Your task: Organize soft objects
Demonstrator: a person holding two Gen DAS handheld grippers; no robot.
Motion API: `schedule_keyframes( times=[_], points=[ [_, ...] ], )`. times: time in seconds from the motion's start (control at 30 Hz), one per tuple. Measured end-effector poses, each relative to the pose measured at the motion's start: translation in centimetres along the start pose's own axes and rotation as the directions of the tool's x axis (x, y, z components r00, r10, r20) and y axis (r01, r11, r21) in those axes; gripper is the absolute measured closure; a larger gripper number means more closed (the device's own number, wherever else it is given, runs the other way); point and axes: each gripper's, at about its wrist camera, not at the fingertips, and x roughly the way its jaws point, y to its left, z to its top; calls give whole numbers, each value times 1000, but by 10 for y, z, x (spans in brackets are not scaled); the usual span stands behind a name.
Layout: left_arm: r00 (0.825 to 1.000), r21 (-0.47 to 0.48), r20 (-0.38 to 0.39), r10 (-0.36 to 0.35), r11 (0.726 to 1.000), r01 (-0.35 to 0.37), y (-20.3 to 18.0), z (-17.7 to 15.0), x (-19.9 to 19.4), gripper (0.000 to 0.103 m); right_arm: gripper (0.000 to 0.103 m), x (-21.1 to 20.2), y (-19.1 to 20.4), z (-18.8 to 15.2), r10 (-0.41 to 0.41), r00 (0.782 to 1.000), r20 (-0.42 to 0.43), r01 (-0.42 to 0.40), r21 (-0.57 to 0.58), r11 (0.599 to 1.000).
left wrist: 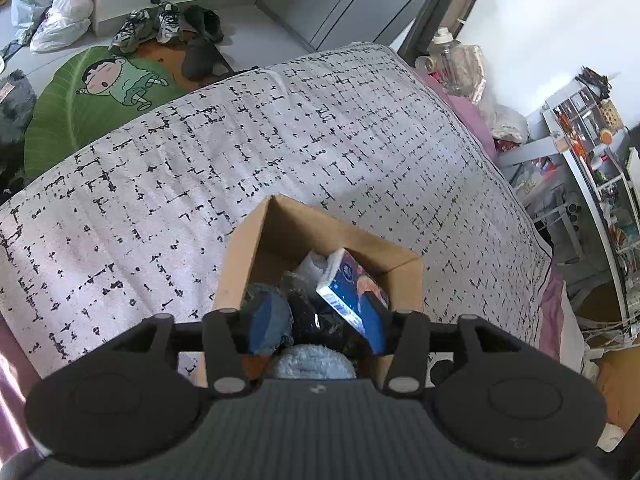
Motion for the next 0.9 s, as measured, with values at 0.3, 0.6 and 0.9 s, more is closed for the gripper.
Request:
schedule_keyframes(
  times=[0.3,0.6,0.9],
  points=[
    [1000,56,12,7,998,-8,-15,-19,-23,35,29,-24,-11,-12,-8,1000,17,7,32,999],
    [999,111,25,30,993,-32,-30,-40,-45,25,14,-54,-22,-21,-10,999,50,6,66,998],
    [998,179,52,35,983,-44,-50,-65,-71,18,0,-88,-35,-31,0,997,80,-8,104,995]
  ],
)
